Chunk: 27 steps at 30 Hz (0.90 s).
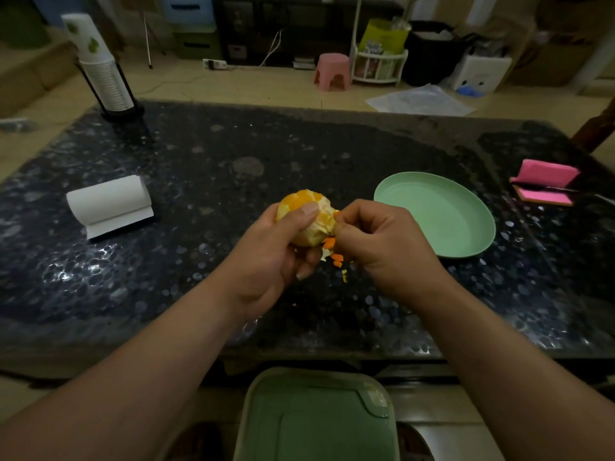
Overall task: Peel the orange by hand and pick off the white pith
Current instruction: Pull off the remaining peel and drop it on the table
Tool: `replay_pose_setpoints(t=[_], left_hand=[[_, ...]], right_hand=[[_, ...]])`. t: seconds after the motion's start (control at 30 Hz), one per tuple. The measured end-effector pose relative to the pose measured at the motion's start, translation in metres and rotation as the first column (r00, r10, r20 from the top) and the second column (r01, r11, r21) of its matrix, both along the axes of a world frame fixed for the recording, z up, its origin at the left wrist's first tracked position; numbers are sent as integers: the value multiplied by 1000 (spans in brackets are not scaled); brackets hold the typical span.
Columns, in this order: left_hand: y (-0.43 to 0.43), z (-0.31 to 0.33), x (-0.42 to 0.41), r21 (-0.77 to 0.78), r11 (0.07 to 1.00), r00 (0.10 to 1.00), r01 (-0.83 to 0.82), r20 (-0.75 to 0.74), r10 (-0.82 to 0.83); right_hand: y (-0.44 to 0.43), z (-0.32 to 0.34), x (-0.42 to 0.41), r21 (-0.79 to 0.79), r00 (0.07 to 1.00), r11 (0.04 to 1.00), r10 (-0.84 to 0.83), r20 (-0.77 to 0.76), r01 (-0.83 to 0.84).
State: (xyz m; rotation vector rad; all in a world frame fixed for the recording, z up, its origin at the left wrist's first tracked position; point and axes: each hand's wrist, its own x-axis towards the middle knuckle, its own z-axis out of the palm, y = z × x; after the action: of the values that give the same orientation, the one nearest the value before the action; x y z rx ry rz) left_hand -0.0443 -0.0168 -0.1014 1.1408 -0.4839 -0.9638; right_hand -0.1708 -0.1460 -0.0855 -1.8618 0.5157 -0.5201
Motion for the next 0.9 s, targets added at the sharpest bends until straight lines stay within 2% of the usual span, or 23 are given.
replay_pose_setpoints(t=[0.17,0.23,0.33,0.43,0.5,0.57,0.6,0.73,0.9], left_hand=[[6,9,11,-68,997,993,41,-109,-48],[7,10,13,-65,997,994,37,-99,-43],[4,5,10,-22,1000,998,-3,-56,1],[0,-4,7,38,998,998,-45,-41,47],[-2,-9,5,85,994,998,-63,-24,65],[-4,-12,4,104,992,997,-76,-10,77],[-4,-12,5,110,991,997,-81,-3,82],[-5,-11,6,102,990,995,-95,5,95],[-4,-10,5,99,992,995,-82,66,76]], right_hand=[[-11,0,-4,125,1000,992,-14,27,11],[-12,3,-4,135,1000,991,1,19,-3],[-9,0,5,87,999,996,-1,-35,4],[-10,-12,14,26,981,996,-84,-175,90],[-13,-17,15,-105,953,987,-145,-268,121],[-14,-17,13,-235,940,966,-173,-294,105],[-13,-16,12,-232,948,968,-155,-277,91],[-5,-11,11,-49,980,999,-24,-199,15],[-5,-10,11,-55,978,998,-10,-206,-1]])
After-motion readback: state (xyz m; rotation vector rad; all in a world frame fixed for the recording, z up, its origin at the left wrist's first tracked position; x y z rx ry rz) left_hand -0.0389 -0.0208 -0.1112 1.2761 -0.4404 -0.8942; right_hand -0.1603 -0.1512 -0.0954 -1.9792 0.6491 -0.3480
